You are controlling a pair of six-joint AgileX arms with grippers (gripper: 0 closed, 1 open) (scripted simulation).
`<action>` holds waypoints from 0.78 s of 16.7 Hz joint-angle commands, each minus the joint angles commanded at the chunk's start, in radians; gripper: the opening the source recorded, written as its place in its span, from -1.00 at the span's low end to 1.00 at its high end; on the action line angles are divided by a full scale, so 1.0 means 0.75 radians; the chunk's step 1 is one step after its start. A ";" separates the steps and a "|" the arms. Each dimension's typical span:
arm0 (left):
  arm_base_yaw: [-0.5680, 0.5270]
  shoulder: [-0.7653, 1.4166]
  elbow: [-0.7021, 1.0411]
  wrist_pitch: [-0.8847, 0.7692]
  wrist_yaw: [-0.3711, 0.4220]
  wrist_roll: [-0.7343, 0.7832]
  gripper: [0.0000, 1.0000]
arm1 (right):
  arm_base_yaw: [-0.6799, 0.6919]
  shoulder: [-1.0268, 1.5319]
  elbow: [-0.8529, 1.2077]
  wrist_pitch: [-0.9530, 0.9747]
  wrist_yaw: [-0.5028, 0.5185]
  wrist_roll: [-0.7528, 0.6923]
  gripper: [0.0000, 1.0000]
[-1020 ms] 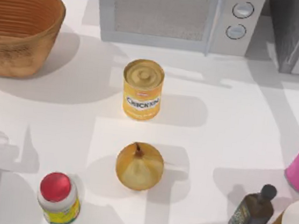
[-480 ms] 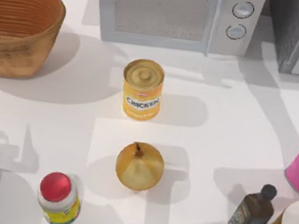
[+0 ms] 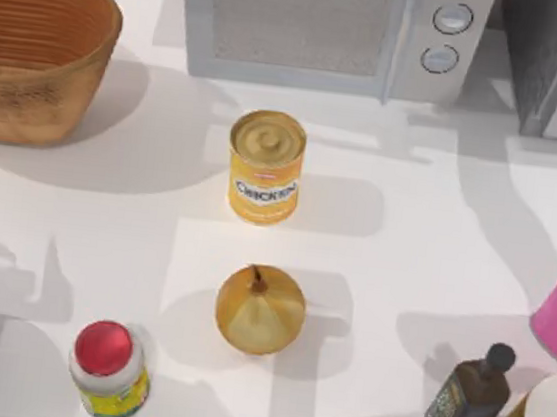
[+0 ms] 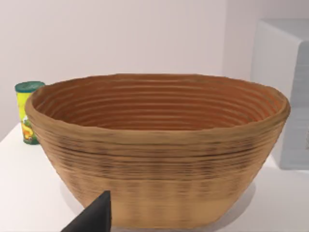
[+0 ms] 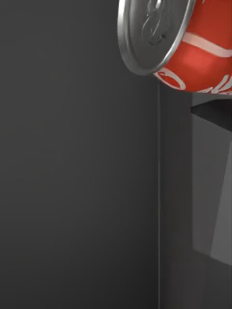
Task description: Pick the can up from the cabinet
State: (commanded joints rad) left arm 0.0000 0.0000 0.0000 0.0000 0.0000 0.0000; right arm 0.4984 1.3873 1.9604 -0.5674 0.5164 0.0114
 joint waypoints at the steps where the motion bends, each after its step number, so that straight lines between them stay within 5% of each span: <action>1: 0.000 0.000 0.000 0.000 0.000 0.000 1.00 | 0.004 -0.005 -0.004 -0.005 0.004 0.000 -1.00; 8: 0.000 0.000 0.000 0.000 0.000 0.000 1.00 | -0.022 -0.069 -0.064 0.027 -0.024 0.003 -1.00; 13: 0.000 0.000 0.000 0.000 0.000 0.000 1.00 | -0.121 -0.346 -0.442 0.141 -0.130 0.001 -1.00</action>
State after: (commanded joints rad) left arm 0.0000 0.0000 0.0000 0.0000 0.0000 0.0000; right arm 0.4075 1.1278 1.6293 -0.4615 0.4189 0.0122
